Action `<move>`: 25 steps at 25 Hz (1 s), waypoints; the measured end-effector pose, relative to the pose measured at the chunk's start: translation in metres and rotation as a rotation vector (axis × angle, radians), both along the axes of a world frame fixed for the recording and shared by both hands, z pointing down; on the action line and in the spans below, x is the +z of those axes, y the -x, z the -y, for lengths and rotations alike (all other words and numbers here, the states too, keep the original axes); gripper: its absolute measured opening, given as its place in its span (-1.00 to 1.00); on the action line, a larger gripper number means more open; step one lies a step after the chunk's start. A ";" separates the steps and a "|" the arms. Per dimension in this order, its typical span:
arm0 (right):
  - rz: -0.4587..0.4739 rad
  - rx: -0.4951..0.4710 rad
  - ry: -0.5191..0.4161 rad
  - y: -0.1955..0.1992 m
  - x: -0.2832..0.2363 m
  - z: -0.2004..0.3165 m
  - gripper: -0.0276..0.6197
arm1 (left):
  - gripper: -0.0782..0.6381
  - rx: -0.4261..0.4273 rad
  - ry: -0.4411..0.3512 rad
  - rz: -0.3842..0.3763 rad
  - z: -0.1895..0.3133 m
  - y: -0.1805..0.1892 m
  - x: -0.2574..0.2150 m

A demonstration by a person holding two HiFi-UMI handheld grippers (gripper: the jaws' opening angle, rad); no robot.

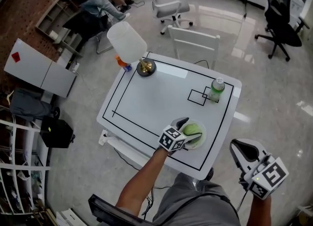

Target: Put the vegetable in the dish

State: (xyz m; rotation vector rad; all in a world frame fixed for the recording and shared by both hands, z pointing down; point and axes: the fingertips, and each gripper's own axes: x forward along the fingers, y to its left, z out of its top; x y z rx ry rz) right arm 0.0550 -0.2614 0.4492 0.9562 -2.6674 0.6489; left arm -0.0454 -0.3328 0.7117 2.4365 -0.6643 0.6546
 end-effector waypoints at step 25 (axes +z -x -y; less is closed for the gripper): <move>0.016 -0.112 -0.228 -0.023 -0.069 -0.069 -0.89 | -0.50 -0.281 -0.619 -0.283 -0.065 0.023 -0.303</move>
